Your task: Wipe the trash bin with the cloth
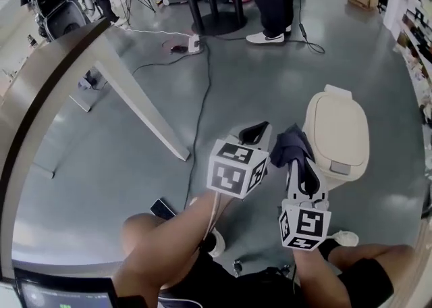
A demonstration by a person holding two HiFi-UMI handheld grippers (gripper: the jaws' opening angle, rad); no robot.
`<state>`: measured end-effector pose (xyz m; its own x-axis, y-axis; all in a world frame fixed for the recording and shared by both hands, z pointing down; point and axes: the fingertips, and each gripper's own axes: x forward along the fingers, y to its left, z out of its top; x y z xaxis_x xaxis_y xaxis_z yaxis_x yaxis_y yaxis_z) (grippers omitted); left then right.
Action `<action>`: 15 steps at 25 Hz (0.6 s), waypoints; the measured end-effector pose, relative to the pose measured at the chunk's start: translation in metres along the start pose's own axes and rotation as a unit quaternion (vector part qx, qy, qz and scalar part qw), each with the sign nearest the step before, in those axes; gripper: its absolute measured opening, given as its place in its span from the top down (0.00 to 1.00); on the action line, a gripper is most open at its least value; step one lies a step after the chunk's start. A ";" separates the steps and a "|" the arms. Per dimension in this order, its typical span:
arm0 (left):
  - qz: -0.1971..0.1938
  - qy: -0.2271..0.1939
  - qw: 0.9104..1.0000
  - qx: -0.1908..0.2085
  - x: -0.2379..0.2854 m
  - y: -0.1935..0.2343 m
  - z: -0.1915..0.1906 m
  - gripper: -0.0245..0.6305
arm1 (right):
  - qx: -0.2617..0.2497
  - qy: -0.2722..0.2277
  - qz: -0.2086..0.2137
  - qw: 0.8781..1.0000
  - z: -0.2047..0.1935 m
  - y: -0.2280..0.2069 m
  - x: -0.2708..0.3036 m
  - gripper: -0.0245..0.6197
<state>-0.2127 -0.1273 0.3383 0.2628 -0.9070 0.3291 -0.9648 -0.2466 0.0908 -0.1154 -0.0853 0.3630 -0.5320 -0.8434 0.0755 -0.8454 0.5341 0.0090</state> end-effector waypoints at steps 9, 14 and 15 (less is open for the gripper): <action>-0.002 -0.066 0.998 0.008 -0.079 -0.106 0.016 0.96 | -0.024 0.002 -0.002 1.000 0.041 -0.053 -0.120 0.88; -0.008 -0.097 0.995 -0.030 -0.122 -0.169 0.006 0.96 | -0.056 0.027 -0.005 0.998 0.048 -0.073 -0.181 0.88; -0.006 -0.098 0.995 -0.027 -0.127 -0.177 -0.002 0.96 | -0.057 0.033 -0.007 0.998 0.045 -0.075 -0.190 0.88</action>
<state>-0.0751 0.0326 0.2818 0.2638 -0.9547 0.1379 -0.9589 -0.2440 0.1449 0.0463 0.0322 0.3027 -0.5126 -0.8473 0.1391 -0.8399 0.5285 0.1237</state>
